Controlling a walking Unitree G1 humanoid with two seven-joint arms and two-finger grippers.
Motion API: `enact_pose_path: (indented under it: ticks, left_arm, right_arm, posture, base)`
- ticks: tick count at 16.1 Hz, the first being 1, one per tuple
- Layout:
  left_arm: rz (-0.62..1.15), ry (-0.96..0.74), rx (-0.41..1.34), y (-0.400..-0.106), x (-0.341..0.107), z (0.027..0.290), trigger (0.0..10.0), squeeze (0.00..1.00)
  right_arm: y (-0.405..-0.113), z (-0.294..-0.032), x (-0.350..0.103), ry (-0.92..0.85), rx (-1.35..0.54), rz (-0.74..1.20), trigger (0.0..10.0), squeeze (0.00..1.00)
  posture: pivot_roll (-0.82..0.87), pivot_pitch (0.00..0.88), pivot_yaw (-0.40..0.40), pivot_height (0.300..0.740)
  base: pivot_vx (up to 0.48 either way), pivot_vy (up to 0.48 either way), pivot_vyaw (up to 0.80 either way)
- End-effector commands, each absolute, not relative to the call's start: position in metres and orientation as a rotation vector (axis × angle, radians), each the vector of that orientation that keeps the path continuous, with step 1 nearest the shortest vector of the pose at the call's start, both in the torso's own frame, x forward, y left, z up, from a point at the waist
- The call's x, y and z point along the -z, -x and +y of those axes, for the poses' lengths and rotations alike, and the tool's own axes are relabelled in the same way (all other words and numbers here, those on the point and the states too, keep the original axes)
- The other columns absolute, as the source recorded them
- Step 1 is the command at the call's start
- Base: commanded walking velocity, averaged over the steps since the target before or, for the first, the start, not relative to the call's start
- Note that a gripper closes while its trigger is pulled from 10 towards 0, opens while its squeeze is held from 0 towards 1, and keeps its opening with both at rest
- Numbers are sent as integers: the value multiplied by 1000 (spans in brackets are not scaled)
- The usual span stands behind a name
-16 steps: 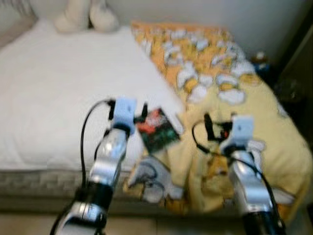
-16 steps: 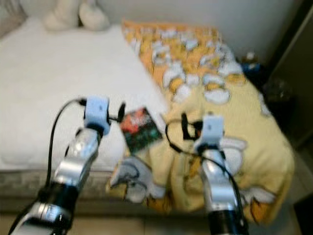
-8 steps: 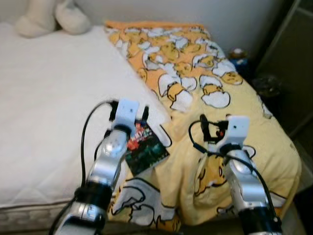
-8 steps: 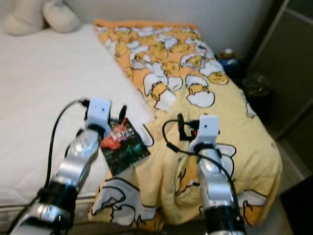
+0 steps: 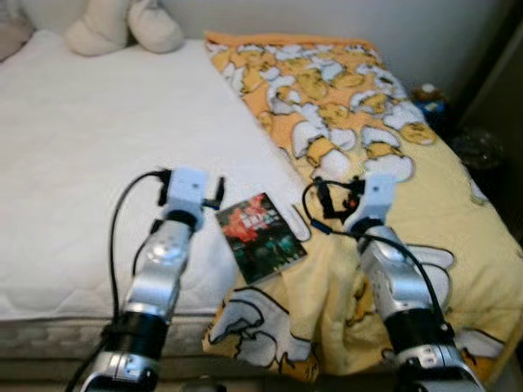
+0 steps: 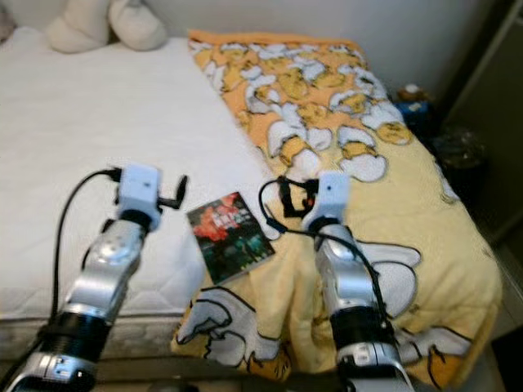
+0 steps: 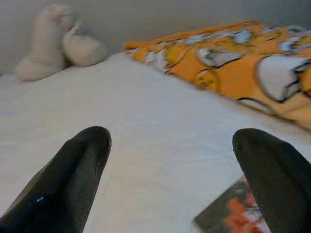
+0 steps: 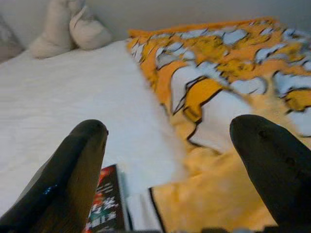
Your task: Clean up the room
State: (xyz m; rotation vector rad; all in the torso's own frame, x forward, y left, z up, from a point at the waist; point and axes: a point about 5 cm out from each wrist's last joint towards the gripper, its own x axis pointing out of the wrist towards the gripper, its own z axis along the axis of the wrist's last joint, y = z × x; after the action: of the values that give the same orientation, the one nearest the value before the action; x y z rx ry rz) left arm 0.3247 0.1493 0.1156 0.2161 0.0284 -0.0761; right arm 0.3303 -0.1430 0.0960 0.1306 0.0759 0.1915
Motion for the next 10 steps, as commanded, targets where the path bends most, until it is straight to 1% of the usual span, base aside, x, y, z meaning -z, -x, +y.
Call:
enact_pose_path:
  ticks: [1,3,4,7,10]
  left_arm:
    - [17,-219,73,-323,-120,152,10000,0]
    - [1,-234,94,-323,-123,149,10000,0]
    - [7,-263,113,-323,-123,146,10000,0]
    - [38,-265,107,-322,-118,145,10000,0]
    - [49,-254,131,-320,-117,140,10000,0]
  right_arm:
    - [-331,-139,-94,-145,-206,87,10000,0]
    - [-331,-136,-92,-151,-216,93,10000,0]
    - [-330,-133,-90,-154,-222,98,10000,0]
    - [-329,-134,-88,-153,-220,97,10000,0]
    - [-324,-143,-83,-154,-180,101,10000,0]
  posture:
    - [111,12,-28,740]
    - [112,13,-30,740]
    - [111,14,-31,740]
    - [99,17,-24,740]
    - [86,18,-16,740]
  base:
    - [0,480,0]
    - [0,446,0]
    - [446,0,0]
    - [0,0,0]
    - [0,0,0]
